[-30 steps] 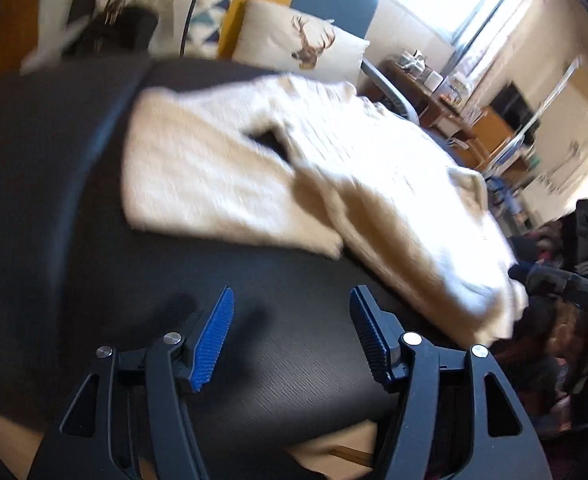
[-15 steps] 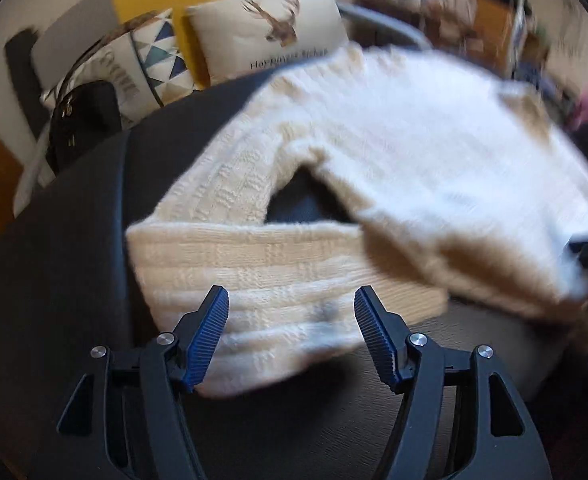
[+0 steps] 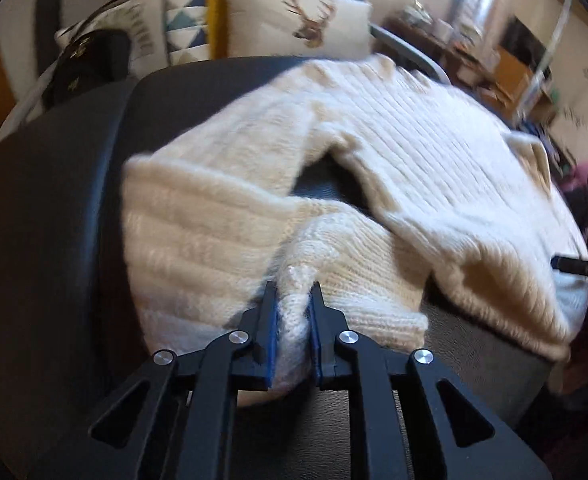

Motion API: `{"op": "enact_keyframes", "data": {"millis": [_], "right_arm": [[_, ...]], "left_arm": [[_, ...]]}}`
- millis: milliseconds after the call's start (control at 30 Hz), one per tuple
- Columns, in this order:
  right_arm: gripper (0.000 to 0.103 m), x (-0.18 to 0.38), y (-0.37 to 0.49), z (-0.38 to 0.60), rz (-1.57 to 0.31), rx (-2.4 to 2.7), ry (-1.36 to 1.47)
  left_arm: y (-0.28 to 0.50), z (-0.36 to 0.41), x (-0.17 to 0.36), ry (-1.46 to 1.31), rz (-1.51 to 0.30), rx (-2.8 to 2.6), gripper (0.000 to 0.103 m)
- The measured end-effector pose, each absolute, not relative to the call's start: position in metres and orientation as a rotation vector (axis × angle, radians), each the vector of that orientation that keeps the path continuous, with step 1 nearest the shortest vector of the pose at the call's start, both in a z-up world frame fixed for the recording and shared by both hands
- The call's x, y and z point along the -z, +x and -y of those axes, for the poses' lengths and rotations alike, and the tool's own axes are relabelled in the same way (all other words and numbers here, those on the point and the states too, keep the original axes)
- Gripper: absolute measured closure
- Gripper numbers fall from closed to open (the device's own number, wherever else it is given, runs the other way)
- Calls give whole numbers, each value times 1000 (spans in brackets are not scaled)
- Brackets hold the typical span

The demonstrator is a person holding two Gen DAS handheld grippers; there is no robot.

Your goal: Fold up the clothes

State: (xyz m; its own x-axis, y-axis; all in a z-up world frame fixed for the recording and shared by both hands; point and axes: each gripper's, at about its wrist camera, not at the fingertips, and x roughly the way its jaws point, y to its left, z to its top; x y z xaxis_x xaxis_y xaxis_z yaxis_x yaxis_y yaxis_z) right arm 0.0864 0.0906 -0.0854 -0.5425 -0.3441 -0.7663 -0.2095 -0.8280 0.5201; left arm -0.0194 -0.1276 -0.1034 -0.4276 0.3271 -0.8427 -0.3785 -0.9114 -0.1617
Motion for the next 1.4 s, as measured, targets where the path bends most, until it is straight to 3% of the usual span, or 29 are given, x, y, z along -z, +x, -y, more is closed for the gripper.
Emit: {"op": "enact_keyframes", "data": {"millis": [333,500,700,833,1067,1200,1333,1400], "right_arm": [[76,74,76,-76,781,2571,1488],[76,66,59,-67,771,2514,1447],[76,43,-1,-48,447,2545,1394],[76,41,-80,-20,228,2574,1368],[76,100,-195,-5,69,2529,1592],[76,103,-214,25,-76,2547,1509],[76,105,-240,55,-65,2529,1430],[76,107,-253,68,-11,2524,1409]], "left_arm": [[-40,332,32,-1080,875,-2632,92],[-59,406,69,-1304,1267,-2473,87],[-52,361,61,-1298,1050,-2480,84],[-48,330,56,-1291,908,-2478,71],[-100,230,96,-1441,567,-2430,71],[-117,234,123,-1514,590,-2441,71],[-127,256,124,-1485,668,-2498,91],[-131,264,119,-1468,662,-2572,91]]}}
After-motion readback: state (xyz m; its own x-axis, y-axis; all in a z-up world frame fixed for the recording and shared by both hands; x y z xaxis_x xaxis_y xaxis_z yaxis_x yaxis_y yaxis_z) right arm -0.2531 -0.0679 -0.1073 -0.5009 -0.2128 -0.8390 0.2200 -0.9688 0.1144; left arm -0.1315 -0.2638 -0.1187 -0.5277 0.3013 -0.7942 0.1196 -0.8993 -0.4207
